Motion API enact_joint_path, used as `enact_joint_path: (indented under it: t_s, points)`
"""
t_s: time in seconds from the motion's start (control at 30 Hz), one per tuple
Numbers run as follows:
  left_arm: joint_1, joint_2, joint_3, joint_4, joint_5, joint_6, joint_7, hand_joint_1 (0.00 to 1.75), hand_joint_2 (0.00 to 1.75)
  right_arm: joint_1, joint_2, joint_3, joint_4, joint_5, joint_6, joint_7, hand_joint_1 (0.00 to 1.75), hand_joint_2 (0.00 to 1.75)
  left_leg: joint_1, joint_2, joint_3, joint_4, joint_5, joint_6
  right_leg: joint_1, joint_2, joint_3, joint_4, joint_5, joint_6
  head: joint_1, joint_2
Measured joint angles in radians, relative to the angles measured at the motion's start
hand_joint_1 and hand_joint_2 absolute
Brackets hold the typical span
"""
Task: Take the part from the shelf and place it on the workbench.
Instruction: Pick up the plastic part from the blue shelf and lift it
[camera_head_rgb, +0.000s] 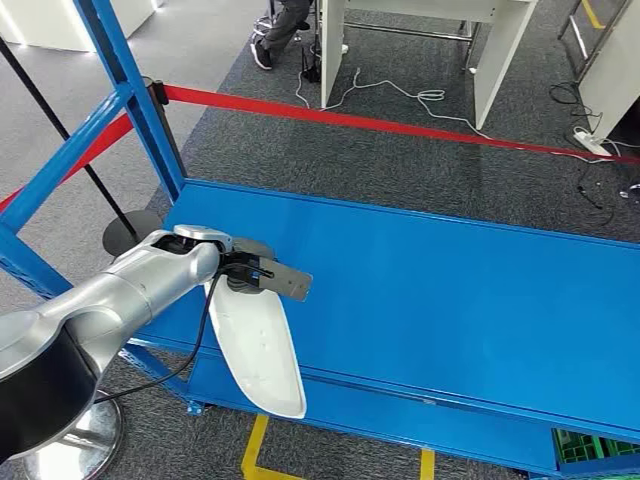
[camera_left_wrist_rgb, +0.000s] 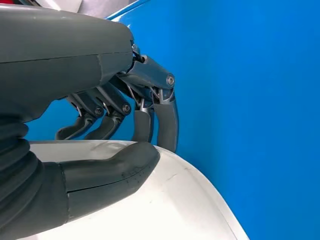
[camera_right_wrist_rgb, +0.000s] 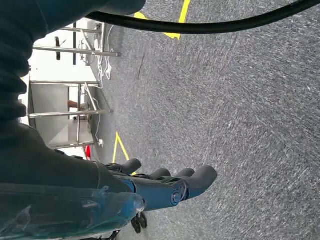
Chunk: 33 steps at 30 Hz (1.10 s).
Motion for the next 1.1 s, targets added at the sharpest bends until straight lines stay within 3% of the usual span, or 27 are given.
enact_joint_path:
  t_s: [0.3, 0.5, 1.1]
  points:
    - [0.0, -0.001, 0.005, 0.0, -0.014, 0.099, -0.018, 1.73, 1.75, 0.0, 0.0, -0.01, 0.0, -0.005, -0.002, 0.0, 0.0, 1.75, 0.0, 0.0, 0.0, 0.0, 0.0, 0.0, 0.0, 0.0, 0.0, 0.0, 0.0, 0.0, 0.0, 0.0]
    - [0.002, 0.0, 0.017, 0.0, -0.016, 0.114, -0.025, 1.57, 1.75, 0.0, 0.0, -0.014, 0.0, -0.003, -0.003, 0.0, 0.0, 1.75, 0.0, 0.0, 0.0, 0.0, 0.0, 0.0, 0.0, 0.0, 0.0, 0.0, 0.0, 0.0, 0.0, 0.0]
    - [0.011, 0.001, 0.033, 0.001, -0.019, 0.13, -0.038, 1.55, 1.75, 0.0, 0.0, -0.018, 0.0, -0.002, -0.003, 0.0, 0.0, 1.75, 0.0, 0.0, 0.0, 0.0, 0.0, 0.0, 0.0, 0.0, 0.0, 0.0, 0.0, 0.0, 0.0, 0.0]
